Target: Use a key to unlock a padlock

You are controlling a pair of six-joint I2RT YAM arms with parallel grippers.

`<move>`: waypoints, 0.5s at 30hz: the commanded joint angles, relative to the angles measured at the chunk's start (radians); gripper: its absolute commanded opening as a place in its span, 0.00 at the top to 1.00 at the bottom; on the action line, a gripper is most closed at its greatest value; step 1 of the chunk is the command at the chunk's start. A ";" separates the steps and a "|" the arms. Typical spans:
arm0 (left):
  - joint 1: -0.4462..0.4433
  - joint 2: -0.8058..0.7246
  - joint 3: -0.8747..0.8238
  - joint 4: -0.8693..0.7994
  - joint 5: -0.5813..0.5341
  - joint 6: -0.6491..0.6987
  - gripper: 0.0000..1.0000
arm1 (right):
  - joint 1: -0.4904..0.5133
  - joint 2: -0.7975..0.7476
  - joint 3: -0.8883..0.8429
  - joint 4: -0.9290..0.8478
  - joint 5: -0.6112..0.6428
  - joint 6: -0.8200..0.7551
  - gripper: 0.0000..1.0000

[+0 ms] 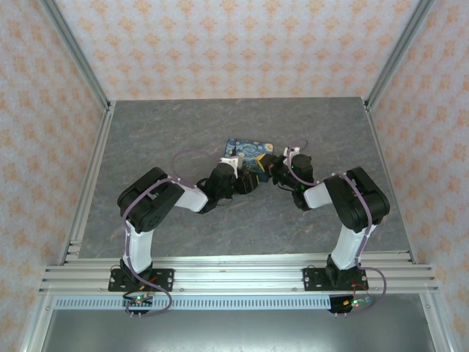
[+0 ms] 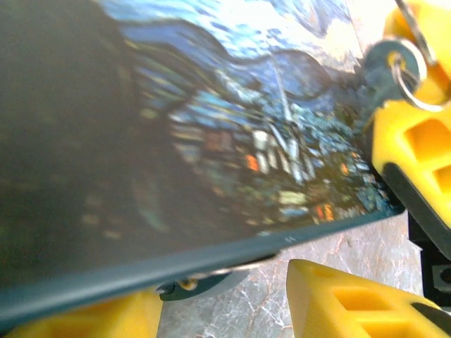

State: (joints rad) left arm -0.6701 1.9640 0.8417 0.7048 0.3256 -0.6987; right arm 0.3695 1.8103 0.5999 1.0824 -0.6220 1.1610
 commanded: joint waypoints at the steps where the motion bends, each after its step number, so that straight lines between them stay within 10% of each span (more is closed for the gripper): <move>1: -0.012 -0.036 0.009 -0.023 -0.018 0.046 0.51 | -0.003 0.011 0.020 0.048 -0.008 0.007 1.00; 15: -0.013 -0.034 -0.076 0.235 -0.034 -0.138 0.54 | -0.002 0.013 0.020 0.048 -0.006 0.010 1.00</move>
State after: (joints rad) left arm -0.6800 1.9568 0.7761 0.8261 0.3069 -0.7902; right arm 0.3695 1.8114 0.5999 1.0828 -0.6220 1.1709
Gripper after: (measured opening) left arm 0.466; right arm 0.046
